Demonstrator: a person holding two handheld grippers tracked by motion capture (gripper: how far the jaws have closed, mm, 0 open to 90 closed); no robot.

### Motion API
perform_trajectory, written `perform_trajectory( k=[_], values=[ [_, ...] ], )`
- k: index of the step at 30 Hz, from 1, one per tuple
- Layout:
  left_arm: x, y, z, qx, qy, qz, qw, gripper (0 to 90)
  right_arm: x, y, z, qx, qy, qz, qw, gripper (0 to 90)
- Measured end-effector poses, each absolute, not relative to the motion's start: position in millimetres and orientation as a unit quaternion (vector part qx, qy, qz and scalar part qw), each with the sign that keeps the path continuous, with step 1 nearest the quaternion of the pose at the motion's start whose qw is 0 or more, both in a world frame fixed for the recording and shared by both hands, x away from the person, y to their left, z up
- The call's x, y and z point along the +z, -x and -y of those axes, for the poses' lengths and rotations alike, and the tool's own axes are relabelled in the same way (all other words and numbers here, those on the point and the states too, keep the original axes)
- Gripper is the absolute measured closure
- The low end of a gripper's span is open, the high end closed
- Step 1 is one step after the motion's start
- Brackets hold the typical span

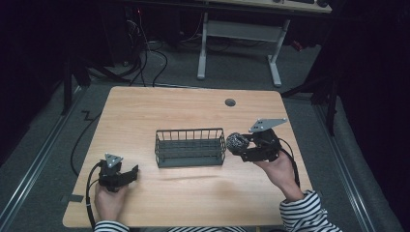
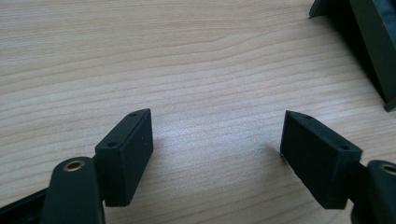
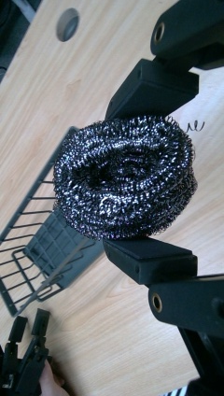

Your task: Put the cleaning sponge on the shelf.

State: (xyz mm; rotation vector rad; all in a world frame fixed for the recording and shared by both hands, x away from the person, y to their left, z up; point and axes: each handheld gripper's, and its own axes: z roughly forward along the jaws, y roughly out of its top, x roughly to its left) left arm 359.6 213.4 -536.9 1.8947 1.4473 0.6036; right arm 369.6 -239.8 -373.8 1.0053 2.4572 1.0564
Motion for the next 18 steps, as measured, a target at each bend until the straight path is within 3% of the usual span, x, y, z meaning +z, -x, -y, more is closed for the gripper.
perform_trajectory(
  k=[18],
  values=[
    [-537, -360, -215, 0.228, -0.723, -0.556, 0.340, 26.3, -365, -411, 176, 0.324, -0.303, -0.886, 0.132, 35.8]
  ],
)
